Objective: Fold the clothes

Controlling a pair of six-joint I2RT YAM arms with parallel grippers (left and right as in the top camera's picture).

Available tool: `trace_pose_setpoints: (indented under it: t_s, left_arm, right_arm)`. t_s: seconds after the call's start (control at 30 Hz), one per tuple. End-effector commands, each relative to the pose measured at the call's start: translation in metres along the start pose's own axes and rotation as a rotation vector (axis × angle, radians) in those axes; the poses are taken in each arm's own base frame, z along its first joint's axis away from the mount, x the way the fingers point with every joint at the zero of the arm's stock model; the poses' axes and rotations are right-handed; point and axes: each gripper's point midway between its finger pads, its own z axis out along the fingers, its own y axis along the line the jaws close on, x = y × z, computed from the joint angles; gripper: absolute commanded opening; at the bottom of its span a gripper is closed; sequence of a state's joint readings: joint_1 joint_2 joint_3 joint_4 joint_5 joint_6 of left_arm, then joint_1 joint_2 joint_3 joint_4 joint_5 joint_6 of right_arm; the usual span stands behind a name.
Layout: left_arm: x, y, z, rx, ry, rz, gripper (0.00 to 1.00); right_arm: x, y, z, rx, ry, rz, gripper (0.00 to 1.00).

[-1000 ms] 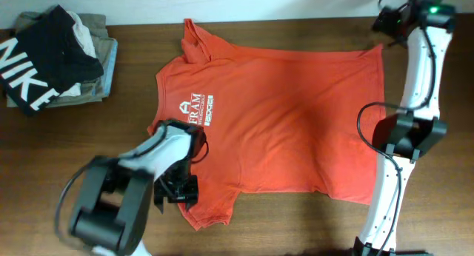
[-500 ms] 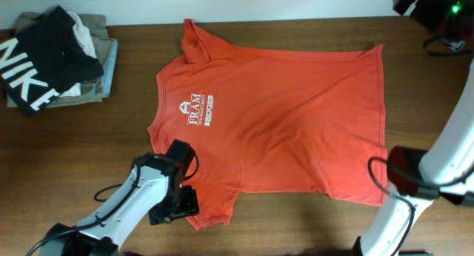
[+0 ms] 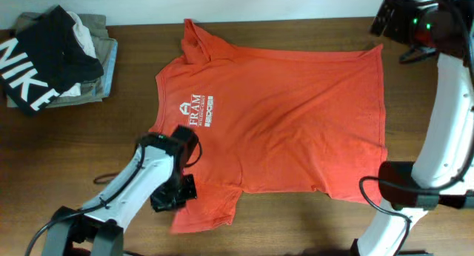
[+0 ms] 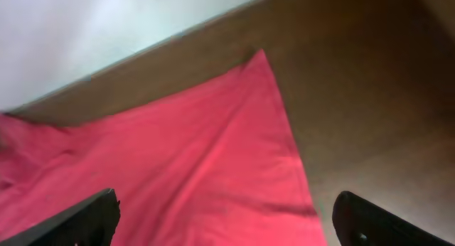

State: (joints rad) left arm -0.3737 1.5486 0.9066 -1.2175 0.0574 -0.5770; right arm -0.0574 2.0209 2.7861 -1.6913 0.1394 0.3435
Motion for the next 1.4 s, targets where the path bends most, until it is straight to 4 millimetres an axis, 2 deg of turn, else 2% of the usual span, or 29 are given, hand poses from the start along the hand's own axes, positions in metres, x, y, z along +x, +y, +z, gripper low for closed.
trace_pose_setpoints:
  t_s: [0.0,0.07,0.13,0.17,0.2,0.23,0.27,0.3,0.37,0.4,0.43,0.47,0.53,0.6,0.67,0.7,0.77,0.8,0.87,0.9,0.93,0.97,1.0,1.13,1.23,1.3,1.37]
  left_arm:
    - [-0.014,0.011,-0.017,-0.038,-0.053,-0.036,0.01]
    - [-0.013,0.017,-0.018,-0.039,-0.036,-0.063,0.01]
    - [-0.013,0.018,-0.018,-0.039,-0.034,-0.065,0.01]
    - [-0.014,0.017,-0.018,-0.038,-0.037,-0.064,0.01]
    - [-0.014,0.017,-0.018,-0.036,-0.04,-0.065,0.01]
    - [-0.014,0.017,-0.018,-0.036,-0.04,-0.065,0.01]
    - [-0.016,0.016,-0.018,-0.031,-0.046,-0.065,0.01]
    - [-0.02,0.013,-0.018,-0.018,-0.06,-0.064,0.01]
    - [-0.024,0.005,-0.018,0.025,-0.07,-0.063,0.01]
    - [-0.025,0.003,-0.018,0.031,-0.075,-0.062,0.01]
    - [-0.025,0.002,-0.018,0.035,-0.076,-0.062,0.01]
    - [-0.026,0.002,-0.018,0.037,-0.079,-0.062,0.01]
    - [-0.026,-0.001,-0.018,0.051,-0.076,-0.061,0.01]
    - [-0.028,-0.003,-0.019,0.061,-0.083,-0.06,0.01]
    - [-0.028,-0.003,-0.019,0.061,-0.082,-0.06,0.01]
    - [-0.028,-0.003,-0.019,0.061,-0.082,-0.06,0.01]
    - [-0.028,-0.003,-0.019,0.061,-0.082,-0.06,0.01]
    - [-0.028,-0.003,-0.019,0.061,-0.083,-0.06,0.01]
    - [-0.028,-0.003,-0.018,0.06,-0.082,-0.06,0.01]
    - [-0.028,-0.003,-0.019,0.061,-0.083,-0.06,0.01]
    - [-0.028,-0.003,-0.018,0.061,-0.083,-0.06,0.01]
    - [-0.028,-0.003,-0.018,0.06,-0.083,-0.06,0.01]
    - [-0.028,-0.003,-0.018,0.06,-0.083,-0.06,0.01]
    - [-0.028,-0.003,-0.018,0.061,-0.082,-0.06,0.01]
    - [-0.028,-0.003,-0.018,0.061,-0.083,-0.06,0.01]
    - [-0.028,-0.003,-0.019,0.061,-0.083,-0.06,0.01]
    - [-0.028,-0.003,-0.018,0.061,-0.083,-0.06,0.01]
  right_arm:
    - [0.012,-0.015,0.008,0.036,0.063,0.022,0.99]
    - [0.009,-0.025,-0.018,0.056,0.002,0.03,0.99]
    - [0.02,-0.034,-0.031,0.072,0.012,0.027,0.99]
    - [0.039,-0.045,-0.028,0.111,0.072,0.024,0.99]
    - [0.075,-0.053,-0.025,0.126,0.17,0.07,0.99]
    - [0.094,-0.068,-0.031,0.189,0.185,0.127,0.99]
    - [0.128,-0.108,-0.049,0.357,0.161,0.215,0.99]
    - [0.154,-0.121,-0.051,0.375,0.206,0.233,0.99]
    - [0.203,-0.142,-0.035,0.413,0.335,0.289,0.99]
    - [0.219,-0.148,-0.027,0.422,0.381,0.317,0.99]
    - [0.245,-0.16,-0.009,0.421,0.433,0.399,0.99]
    - [0.253,-0.165,0.001,0.396,0.429,0.452,0.99]
    - [0.276,-0.165,0.023,0.277,0.463,0.531,0.99]
    - [0.314,-0.168,0.049,0.254,0.536,0.597,0.99]
    - [0.333,-0.144,0.075,0.106,0.58,0.697,0.99]
    - [0.348,-0.152,0.09,0.167,0.567,0.781,0.99]
    - [0.362,-0.167,0.106,0.252,0.525,0.834,0.99]
    - [0.373,-0.183,0.113,0.355,0.483,0.869,0.99]
    - [0.383,-0.204,0.109,0.507,0.445,0.915,0.99]
    - [0.382,-0.21,0.11,0.535,0.419,0.902,0.99]
    - [0.384,-0.211,0.112,0.535,0.418,0.902,0.95]
    - [0.384,-0.211,0.114,0.534,0.419,0.898,0.85]
    - [0.384,-0.211,0.116,0.534,0.421,0.898,0.8]
    - [0.377,-0.204,0.134,0.449,0.436,0.859,0.76]
    - [0.381,-0.205,0.144,0.455,0.463,0.859,0.76]
    - [0.392,-0.201,0.154,0.45,0.528,0.864,0.75]
    - [0.4,-0.201,0.162,0.458,0.566,0.864,0.65]
